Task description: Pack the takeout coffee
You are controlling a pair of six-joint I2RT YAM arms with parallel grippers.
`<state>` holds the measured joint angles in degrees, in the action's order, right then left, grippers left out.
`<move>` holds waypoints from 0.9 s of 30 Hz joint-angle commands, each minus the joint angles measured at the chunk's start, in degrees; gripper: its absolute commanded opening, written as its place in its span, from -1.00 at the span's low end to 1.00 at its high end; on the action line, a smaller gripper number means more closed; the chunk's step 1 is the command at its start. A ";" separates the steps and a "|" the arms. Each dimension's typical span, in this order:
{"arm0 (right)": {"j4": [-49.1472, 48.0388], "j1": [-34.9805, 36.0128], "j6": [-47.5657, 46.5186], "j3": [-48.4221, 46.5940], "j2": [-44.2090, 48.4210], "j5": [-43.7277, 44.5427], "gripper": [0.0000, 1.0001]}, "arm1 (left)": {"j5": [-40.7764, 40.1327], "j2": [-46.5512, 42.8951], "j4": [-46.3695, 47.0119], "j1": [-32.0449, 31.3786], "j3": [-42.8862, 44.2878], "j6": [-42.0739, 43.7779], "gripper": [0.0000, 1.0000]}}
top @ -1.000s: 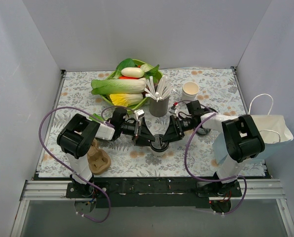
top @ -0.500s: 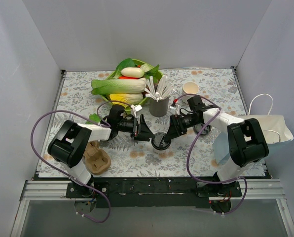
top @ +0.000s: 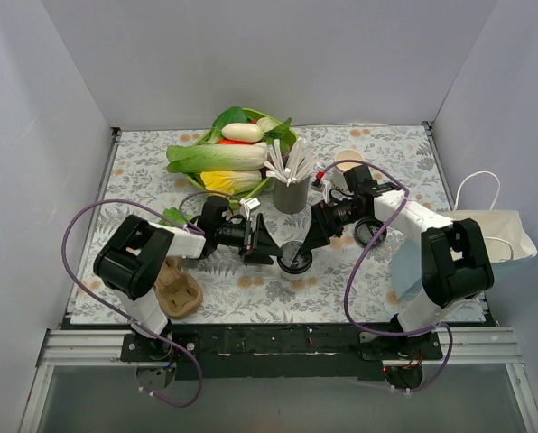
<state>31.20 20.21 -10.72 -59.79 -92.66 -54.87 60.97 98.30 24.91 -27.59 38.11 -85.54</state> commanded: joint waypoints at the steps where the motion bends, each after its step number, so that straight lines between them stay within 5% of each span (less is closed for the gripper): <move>1: 0.27 -0.17 -1.06 -0.24 -0.67 -3.30 0.92 | 2.31 2.24 5.14 0.08 0.83 -2.70 0.93; 8: -1.58 -0.17 0.52 0.20 -3.58 -6.12 0.92 | 3.19 5.49 7.35 0.08 2.14 -5.96 0.92; 27: -3.60 -0.52 0.44 3.10 -12.45 -11.93 0.78 | -4.54 14.72 -6.53 0.17 4.87 1.25 0.79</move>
<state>28.34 19.75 -7.86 -56.34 -102.69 -67.35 69.01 109.32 27.22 -27.49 43.97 -90.24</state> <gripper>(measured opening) 0.901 0.908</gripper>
